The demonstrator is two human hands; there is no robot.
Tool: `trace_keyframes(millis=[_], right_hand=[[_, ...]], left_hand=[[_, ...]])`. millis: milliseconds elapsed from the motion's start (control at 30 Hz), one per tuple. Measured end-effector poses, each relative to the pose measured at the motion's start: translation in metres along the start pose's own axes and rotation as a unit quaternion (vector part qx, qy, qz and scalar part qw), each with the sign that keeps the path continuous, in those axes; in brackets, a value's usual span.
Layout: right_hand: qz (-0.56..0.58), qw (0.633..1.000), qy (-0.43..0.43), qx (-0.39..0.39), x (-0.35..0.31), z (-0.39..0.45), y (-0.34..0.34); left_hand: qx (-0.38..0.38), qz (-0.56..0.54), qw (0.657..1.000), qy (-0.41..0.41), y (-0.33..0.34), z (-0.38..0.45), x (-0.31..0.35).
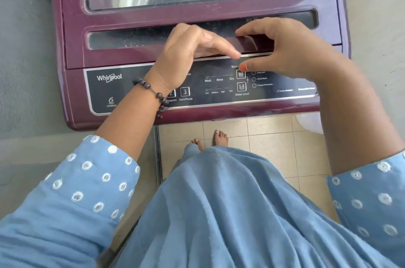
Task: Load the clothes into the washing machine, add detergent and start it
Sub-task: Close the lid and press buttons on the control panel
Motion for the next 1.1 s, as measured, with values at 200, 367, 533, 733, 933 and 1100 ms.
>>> trace_keyframes(millis=[200,367,533,733,933,1100], right_hand=[[-0.053,0.998,-0.002,-0.038,0.003,0.004,-0.002],[-0.079,0.996,0.001,-0.052,0.001,0.008,0.000],[-0.092,0.994,0.008,-0.054,0.002,0.011,0.003],[-0.089,0.994,0.008,-0.056,0.003,0.012,0.004],[-0.083,0.995,0.008,-0.060,0.004,0.013,0.004],[-0.081,0.995,0.010,-0.065,0.003,0.013,0.003]], left_hand=[[-0.022,-0.019,0.999,-0.012,0.018,0.024,0.007],[-0.023,-0.024,0.999,-0.017,0.016,0.027,0.003],[-0.036,-0.012,0.999,-0.016,0.016,0.028,0.002],[-0.037,0.011,0.999,-0.015,0.017,0.025,0.003],[-0.038,0.009,0.999,-0.017,0.017,0.024,0.005],[-0.035,0.005,0.999,-0.020,0.017,0.023,0.005]])
Point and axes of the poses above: each hand's wrist, its own z-axis towards the middle knuckle, its own y-axis out of the palm, x = y × z, the point moved 1 cm from there along z, towards the middle knuckle, and after that the axes turned 15 degrees about -y, right-handed, at the moved point
